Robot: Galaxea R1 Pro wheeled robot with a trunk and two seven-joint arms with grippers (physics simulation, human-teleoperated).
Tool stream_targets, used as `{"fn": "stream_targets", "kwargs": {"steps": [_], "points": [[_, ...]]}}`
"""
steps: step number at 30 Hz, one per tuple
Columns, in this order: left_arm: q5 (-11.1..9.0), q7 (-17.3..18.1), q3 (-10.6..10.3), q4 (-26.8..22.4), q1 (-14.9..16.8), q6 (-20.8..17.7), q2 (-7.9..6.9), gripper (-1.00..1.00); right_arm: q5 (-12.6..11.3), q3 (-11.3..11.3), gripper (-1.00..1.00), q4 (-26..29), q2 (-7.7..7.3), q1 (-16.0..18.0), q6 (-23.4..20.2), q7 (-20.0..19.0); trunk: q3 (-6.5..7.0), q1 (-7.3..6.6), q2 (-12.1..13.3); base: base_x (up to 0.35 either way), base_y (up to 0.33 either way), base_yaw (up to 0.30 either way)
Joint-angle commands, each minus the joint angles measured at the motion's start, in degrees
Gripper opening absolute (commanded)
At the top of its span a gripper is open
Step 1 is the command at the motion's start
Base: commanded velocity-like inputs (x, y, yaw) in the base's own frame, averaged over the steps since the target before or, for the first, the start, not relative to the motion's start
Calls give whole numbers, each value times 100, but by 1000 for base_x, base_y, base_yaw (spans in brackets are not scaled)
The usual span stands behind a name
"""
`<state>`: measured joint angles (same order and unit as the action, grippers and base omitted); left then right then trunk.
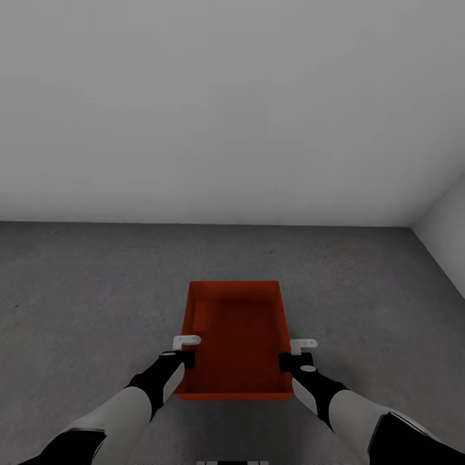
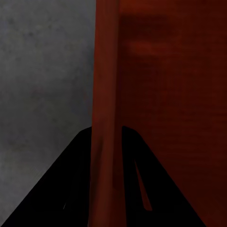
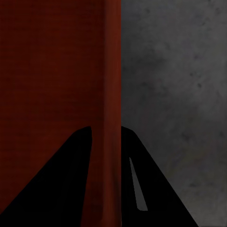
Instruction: Move the two storage containers from the living room to the garage. In the garage, place one container on the floor and stack the other container on top of it (either order is fine).
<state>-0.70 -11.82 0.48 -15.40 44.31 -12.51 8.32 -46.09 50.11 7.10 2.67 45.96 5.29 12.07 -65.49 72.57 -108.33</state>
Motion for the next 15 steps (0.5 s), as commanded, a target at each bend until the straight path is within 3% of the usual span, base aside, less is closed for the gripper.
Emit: {"fn": "stream_targets", "kwargs": {"steps": [1, 15], "points": [[114, -119, -60, -16, -1, -49, -189, -100, -67, -26, -100, -218, -56, 4, 34, 41, -3, -1, -1, 0, 0, 0], [114, -101, -58, -40, -1, -49, -191, -100, -67, -25, -100, -227, -56, 3, 34, 41, -3, -1, -1, 0, 0, 0]]}}
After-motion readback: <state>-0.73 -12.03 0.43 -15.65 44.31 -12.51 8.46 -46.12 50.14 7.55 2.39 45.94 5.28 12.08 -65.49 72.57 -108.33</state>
